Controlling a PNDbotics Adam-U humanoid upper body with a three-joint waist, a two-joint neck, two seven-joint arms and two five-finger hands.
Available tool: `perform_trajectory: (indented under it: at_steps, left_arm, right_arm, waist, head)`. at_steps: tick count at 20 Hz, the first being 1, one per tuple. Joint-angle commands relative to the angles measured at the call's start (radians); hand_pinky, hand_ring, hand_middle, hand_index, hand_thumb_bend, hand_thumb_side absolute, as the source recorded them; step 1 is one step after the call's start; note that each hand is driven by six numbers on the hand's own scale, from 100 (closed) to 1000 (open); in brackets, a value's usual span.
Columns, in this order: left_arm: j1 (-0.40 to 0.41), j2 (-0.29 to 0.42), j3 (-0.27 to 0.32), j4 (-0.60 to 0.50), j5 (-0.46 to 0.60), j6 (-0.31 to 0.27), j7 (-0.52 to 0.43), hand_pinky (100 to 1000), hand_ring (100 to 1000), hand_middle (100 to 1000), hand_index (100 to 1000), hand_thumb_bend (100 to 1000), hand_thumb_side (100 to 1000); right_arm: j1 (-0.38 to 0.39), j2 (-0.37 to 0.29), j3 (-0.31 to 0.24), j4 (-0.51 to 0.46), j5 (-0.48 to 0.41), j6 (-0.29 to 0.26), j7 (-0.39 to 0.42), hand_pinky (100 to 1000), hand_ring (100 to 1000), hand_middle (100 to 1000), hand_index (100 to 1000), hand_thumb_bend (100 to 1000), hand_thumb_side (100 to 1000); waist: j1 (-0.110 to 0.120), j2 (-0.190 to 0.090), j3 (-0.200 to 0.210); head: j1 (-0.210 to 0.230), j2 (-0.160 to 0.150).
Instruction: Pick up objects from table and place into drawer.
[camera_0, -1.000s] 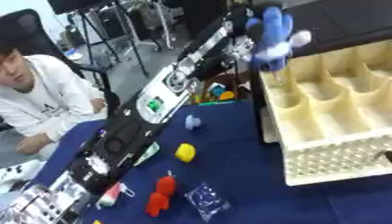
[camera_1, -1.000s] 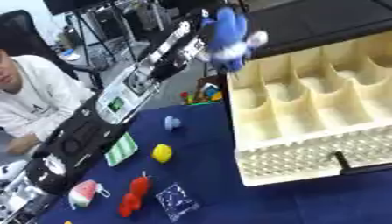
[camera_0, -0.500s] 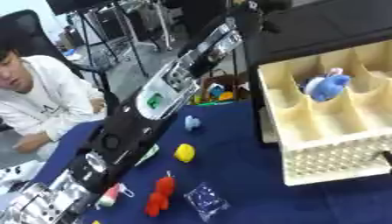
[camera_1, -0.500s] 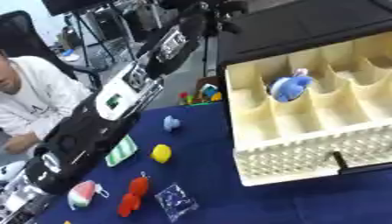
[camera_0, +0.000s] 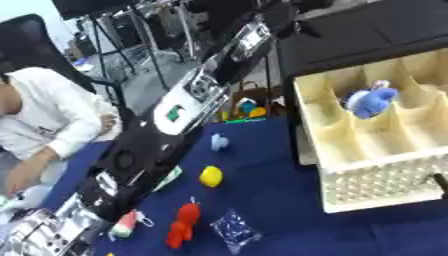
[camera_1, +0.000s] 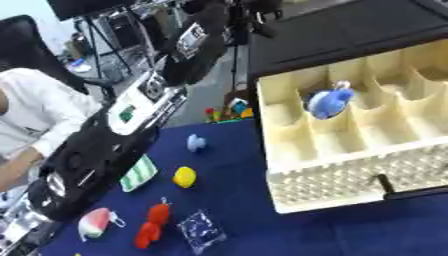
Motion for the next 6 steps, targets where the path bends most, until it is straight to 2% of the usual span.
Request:
perform_trajectory:
  at_steps: [1, 2, 3, 4, 5, 6]
  left_arm:
    - [0.013, 0.072, 0.027, -0.032, -0.001, -0.007, 0.018, 692, 893, 899, 1000, 100, 1000]
    - [0.03, 0.089, 0.031, -0.051, -0.001, -0.011, 0.026, 686, 889, 896, 1000, 100, 1000]
    - [0.053, 0.11, 0.035, -0.078, 0.007, -0.013, 0.041, 575, 830, 850, 960, 100, 1000]
    - [0.079, 0.134, 0.04, -0.115, 0.023, -0.013, 0.063, 540, 807, 828, 940, 100, 1000]
    - [0.108, 0.163, 0.047, -0.164, 0.043, -0.014, 0.087, 465, 768, 790, 904, 100, 981]
    - [0.14, 0.191, 0.056, -0.219, 0.066, -0.011, 0.116, 420, 736, 768, 879, 100, 925]
  right_arm:
    - [0.0, -0.014, -0.005, -0.013, 0.004, -0.002, -0.009, 700, 764, 711, 724, 100, 735]
    - [0.004, -0.019, -0.006, -0.013, 0.005, -0.002, -0.01, 700, 764, 711, 724, 100, 734]
    - [0.011, -0.025, -0.007, -0.013, 0.007, -0.001, -0.011, 699, 762, 710, 723, 100, 734]
    - [0.016, -0.031, -0.009, -0.013, 0.01, 0.001, -0.013, 698, 762, 711, 723, 100, 734]
    - [0.021, -0.039, -0.012, -0.013, 0.013, 0.002, -0.015, 698, 761, 710, 723, 100, 734]
    - [0.026, -0.047, -0.015, -0.013, 0.016, 0.003, -0.019, 698, 761, 710, 723, 100, 734]
  waist:
    - [-0.012, -0.038, 0.01]
    - [-0.012, -0.043, 0.015]
    - [-0.012, -0.052, 0.023]
    - [-0.012, -0.059, 0.03]
    - [-0.012, -0.066, 0.04]
    - [-0.012, -0.073, 0.047]
  head:
    - [-0.012, 0.026]
    - [-0.017, 0.035]
    - [-0.025, 0.049]
    - [-0.031, 0.063]
    - [-0.038, 0.076]
    - [-0.041, 0.088]
